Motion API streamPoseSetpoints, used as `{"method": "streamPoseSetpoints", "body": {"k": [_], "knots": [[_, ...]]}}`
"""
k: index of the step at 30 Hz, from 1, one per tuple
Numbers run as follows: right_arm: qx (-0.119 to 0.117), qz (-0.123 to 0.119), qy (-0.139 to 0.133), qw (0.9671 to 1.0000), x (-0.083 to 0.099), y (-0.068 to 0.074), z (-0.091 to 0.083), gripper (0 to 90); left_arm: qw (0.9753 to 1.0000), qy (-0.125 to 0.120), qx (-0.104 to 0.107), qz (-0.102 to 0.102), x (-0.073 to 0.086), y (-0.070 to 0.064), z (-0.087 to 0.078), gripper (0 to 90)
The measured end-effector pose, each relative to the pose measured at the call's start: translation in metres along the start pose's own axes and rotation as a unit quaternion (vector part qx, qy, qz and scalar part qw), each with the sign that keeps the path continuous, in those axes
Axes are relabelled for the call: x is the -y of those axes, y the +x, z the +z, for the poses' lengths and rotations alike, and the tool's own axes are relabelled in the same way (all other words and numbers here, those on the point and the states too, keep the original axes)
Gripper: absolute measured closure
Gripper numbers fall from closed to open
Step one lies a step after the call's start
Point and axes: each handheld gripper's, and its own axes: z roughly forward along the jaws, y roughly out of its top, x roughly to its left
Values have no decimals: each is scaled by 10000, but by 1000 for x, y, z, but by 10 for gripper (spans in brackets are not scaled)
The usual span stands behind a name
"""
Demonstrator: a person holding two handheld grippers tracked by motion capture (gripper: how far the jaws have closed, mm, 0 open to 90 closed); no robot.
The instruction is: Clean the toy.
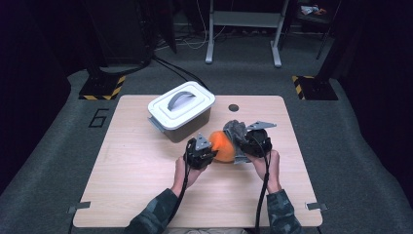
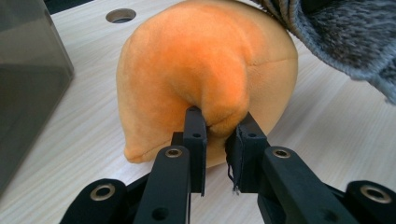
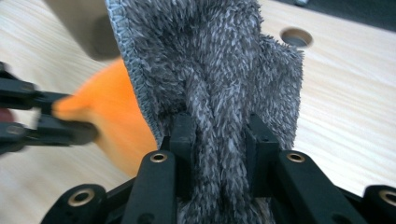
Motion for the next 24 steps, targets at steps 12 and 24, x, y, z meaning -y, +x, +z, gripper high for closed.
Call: {"method": "streamPoseSetpoints", "body": {"k": [12, 24], "knots": [[-66, -425, 70, 9991, -9, 23, 13, 683, 9999, 104, 46, 59, -2, -2, 3, 777], [-174, -308, 97, 9993, -6, 18, 21, 601, 9999, 145, 43, 79, 0, 0, 5, 773]]}}
